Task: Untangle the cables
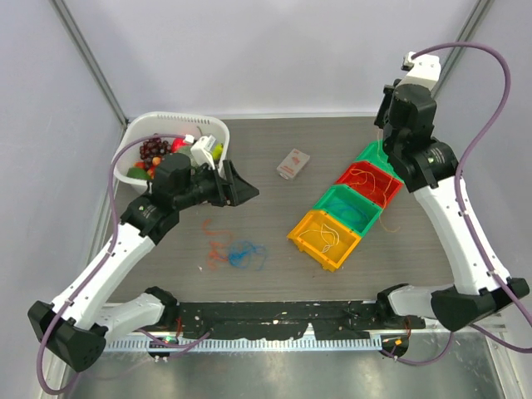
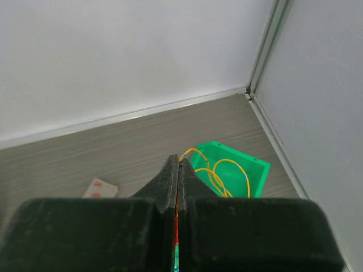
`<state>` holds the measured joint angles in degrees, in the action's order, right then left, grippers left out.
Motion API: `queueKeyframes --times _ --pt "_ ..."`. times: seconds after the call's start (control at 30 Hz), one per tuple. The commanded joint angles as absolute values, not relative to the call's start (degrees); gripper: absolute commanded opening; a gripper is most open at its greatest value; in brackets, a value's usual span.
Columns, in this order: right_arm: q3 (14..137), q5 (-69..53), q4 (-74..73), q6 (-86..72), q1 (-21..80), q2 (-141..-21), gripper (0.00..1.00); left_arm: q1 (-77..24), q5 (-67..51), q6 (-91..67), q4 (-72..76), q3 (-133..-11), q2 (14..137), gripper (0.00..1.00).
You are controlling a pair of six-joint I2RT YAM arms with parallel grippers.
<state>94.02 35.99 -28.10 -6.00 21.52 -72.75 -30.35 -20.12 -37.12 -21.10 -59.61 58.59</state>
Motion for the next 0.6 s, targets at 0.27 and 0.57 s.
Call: queueKeyframes --times 0.27,0.57 --pt "109.8 33.9 -31.1 -3.8 17.3 -75.0 0.01 -30.1 -26.0 -30.1 -24.5 -65.1 62.1 0.72" --pt "102.2 33.8 -23.0 -2.0 15.4 -77.1 0.01 -30.1 -25.2 -28.6 -26.5 -65.5 60.8 0.73"
